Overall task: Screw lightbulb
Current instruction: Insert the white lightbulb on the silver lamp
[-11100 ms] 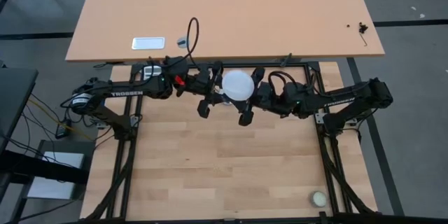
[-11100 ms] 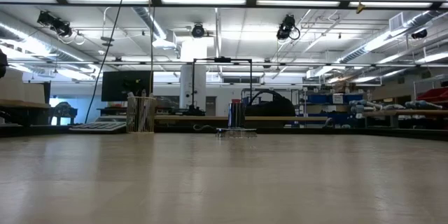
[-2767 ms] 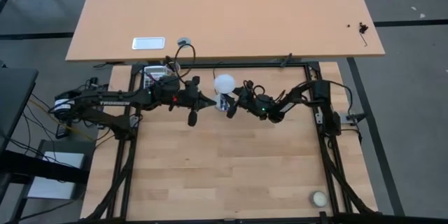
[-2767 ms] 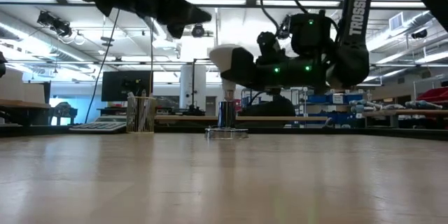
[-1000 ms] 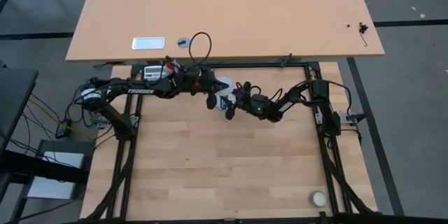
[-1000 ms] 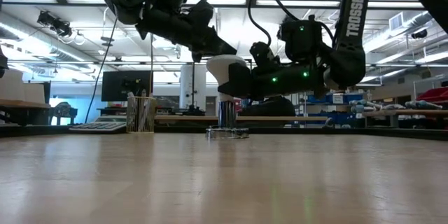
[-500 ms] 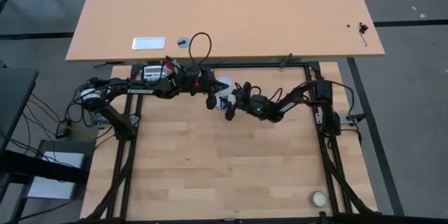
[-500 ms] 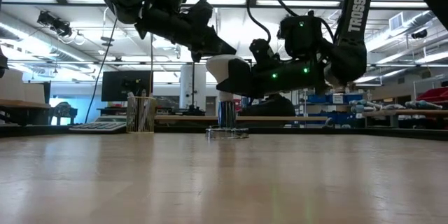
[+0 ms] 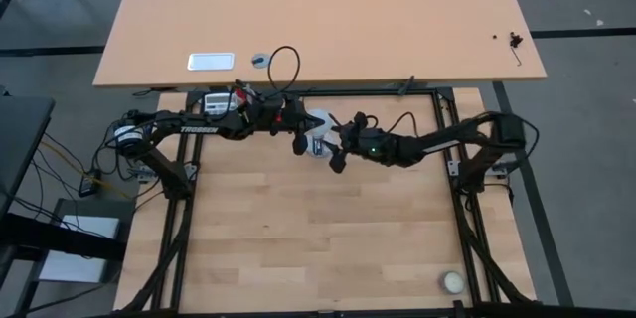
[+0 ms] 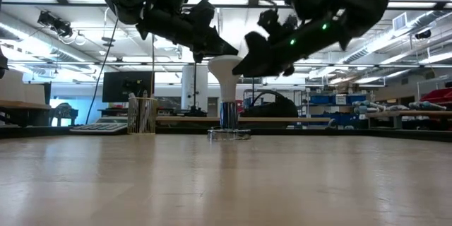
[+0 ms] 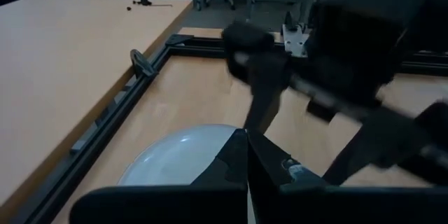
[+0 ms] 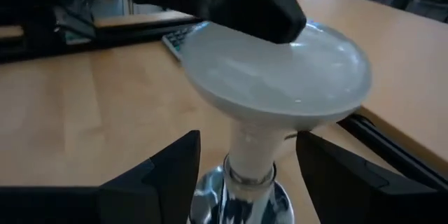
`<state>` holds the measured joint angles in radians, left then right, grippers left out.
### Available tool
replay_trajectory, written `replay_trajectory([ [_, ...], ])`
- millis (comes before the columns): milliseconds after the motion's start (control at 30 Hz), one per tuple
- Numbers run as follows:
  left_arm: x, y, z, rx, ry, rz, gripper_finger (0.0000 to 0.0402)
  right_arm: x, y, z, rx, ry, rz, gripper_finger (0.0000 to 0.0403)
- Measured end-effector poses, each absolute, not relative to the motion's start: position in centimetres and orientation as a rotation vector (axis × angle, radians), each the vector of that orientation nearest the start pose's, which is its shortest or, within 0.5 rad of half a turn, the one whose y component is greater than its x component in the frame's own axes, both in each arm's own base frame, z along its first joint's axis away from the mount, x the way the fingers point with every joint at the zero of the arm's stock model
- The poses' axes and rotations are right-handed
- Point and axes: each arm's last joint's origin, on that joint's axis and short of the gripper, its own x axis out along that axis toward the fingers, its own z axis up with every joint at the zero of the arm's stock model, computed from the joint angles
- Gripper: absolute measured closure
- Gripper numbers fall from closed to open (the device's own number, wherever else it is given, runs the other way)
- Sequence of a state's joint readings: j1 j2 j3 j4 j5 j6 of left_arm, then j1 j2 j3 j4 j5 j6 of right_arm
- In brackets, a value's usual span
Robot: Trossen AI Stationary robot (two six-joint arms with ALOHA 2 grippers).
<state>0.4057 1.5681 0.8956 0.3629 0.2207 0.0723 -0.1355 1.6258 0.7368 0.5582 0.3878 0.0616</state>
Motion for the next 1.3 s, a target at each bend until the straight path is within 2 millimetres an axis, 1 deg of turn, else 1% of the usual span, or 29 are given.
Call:
replay_trajectory([
  [133, 31.5, 12.8, 23.2, -0.023, 0.301, 0.173, 0.0402, 30.8, -5.1, 20.0, 0.026, 0.349, -0.561, 0.0170],
  [233, 31.5, 12.8, 23.2, -0.023, 0.301, 0.173, 0.0401, 30.1, -5.3, 20.9, 0.023, 0.345, -0.631, 0.0200],
  [300, 31.5, 12.8, 23.2, -0.023, 0.301, 0.176, 0.0402, 29.8, -5.7, 21.3, 0.017, 0.334, -0.664, 0.0232],
  [500, 31.5, 12.9, 23.2, -0.021, 0.303, 0.186, 0.0402, 29.4, -7.8, 21.6, 0.025, 0.313, -0.719, 0.0366],
  [533, 31.5, 12.9, 23.2, -0.021, 0.303, 0.186, 0.0402, 29.4, -8.2, 21.5, 0.029, 0.312, -0.723, 0.0383],
  [567, 31.5, 12.9, 23.2, -0.022, 0.302, 0.186, 0.0401, 29.4, -8.5, 21.4, 0.032, 0.310, -0.725, 0.0392],
  [600, 31.5, 12.9, 23.2, -0.021, 0.303, 0.186, 0.0402, 29.4, -8.8, 21.2, 0.035, 0.313, -0.725, 0.0393],
  [767, 31.5, 12.9, 23.2, -0.022, 0.303, 0.185, 0.0402, 30.1, -10.1, 20.6, 0.087, 0.303, -0.662, 0.0375],
  [867, 31.4, 12.9, 23.2, -0.023, 0.308, 0.185, 0.0402, 30.7, -10.3, 20.2, 0.087, 0.308, -0.653, 0.0382],
  [1033, 31.4, 12.8, 23.2, -0.021, 0.309, 0.182, 0.0402, 30.9, -9.5, 20.5, 0.081, 0.294, -0.624, 0.0396],
  [1300, 31.3, 12.9, 23.0, -0.024, 0.321, 0.181, 0.0402, 31.1, -7.9, 20.6, 0.076, 0.309, -0.599, 0.0389],
])
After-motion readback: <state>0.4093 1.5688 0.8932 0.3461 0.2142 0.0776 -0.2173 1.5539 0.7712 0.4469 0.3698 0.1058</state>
